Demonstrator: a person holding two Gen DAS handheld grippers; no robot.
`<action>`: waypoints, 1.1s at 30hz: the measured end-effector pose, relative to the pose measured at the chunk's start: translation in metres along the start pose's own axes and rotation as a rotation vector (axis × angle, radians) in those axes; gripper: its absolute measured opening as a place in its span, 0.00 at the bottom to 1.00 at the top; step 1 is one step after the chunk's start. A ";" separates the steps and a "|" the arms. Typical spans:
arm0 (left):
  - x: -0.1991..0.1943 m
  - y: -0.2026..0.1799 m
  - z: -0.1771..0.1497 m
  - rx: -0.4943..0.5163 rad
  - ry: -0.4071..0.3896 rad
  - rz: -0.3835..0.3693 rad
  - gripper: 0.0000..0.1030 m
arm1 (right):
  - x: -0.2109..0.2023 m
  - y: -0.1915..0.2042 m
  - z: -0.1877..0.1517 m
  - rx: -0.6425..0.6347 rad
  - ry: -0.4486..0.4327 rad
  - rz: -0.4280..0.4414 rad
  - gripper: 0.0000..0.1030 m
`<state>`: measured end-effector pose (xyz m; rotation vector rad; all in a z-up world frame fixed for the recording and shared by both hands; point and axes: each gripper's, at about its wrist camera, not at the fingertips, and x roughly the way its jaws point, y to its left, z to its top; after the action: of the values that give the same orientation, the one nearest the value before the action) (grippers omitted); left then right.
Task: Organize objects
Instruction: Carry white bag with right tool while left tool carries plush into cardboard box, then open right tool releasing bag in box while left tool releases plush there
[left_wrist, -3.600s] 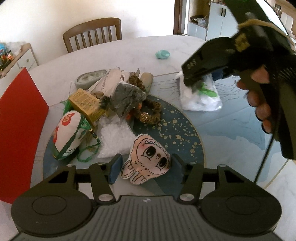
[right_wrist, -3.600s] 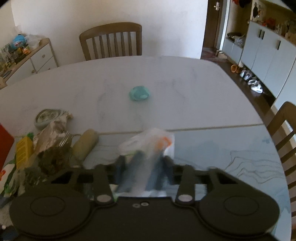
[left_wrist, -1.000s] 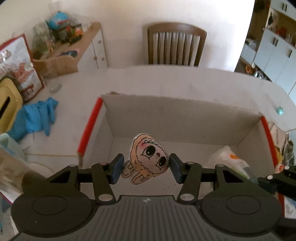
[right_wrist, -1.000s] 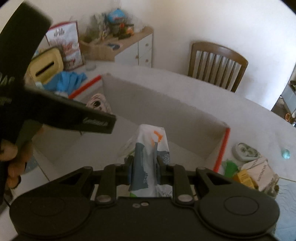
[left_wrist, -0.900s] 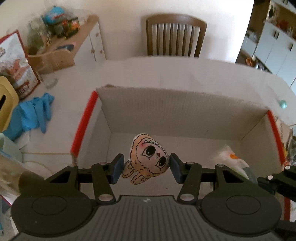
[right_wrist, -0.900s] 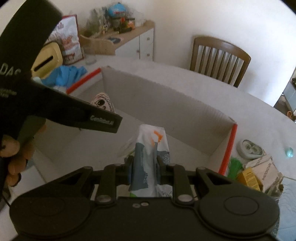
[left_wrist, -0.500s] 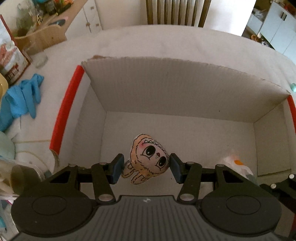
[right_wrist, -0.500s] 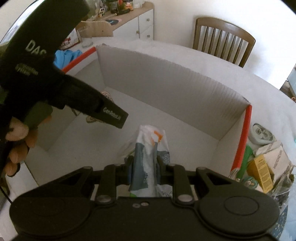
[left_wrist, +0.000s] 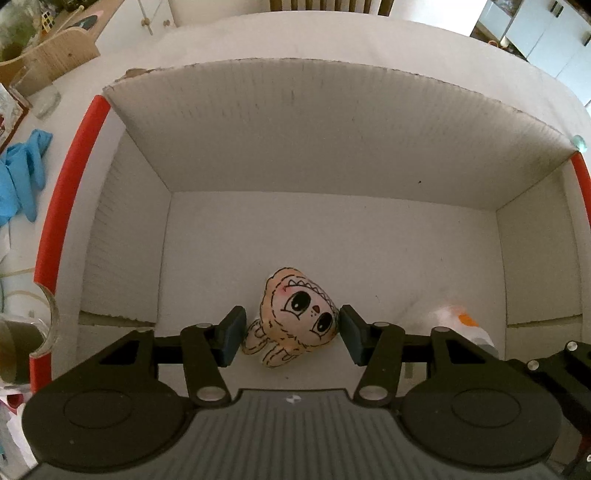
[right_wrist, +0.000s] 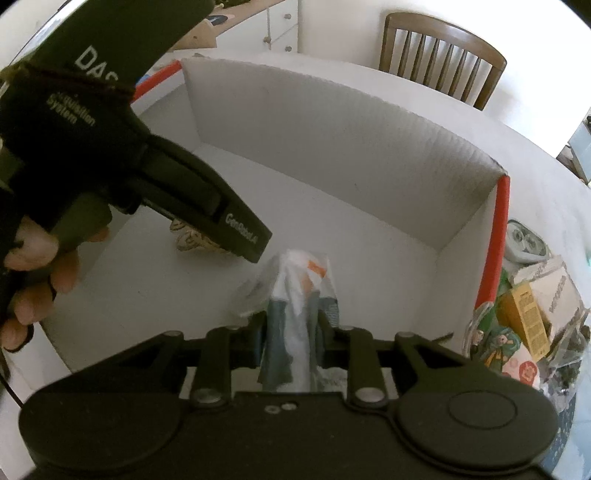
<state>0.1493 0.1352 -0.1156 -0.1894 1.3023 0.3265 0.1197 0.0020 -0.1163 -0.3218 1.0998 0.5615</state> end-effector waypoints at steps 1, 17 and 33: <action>-0.001 0.000 -0.001 -0.006 -0.003 -0.004 0.54 | 0.000 0.000 -0.002 0.001 0.001 -0.001 0.25; -0.027 -0.001 -0.017 -0.055 -0.052 -0.054 0.68 | -0.018 0.011 -0.008 0.005 -0.056 0.017 0.46; -0.100 -0.012 -0.031 0.012 -0.255 -0.082 0.68 | -0.088 -0.037 0.009 0.030 -0.213 0.071 0.65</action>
<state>0.1025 0.1010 -0.0279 -0.1836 1.0417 0.2637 0.1187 -0.0471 -0.0339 -0.1925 0.9153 0.6273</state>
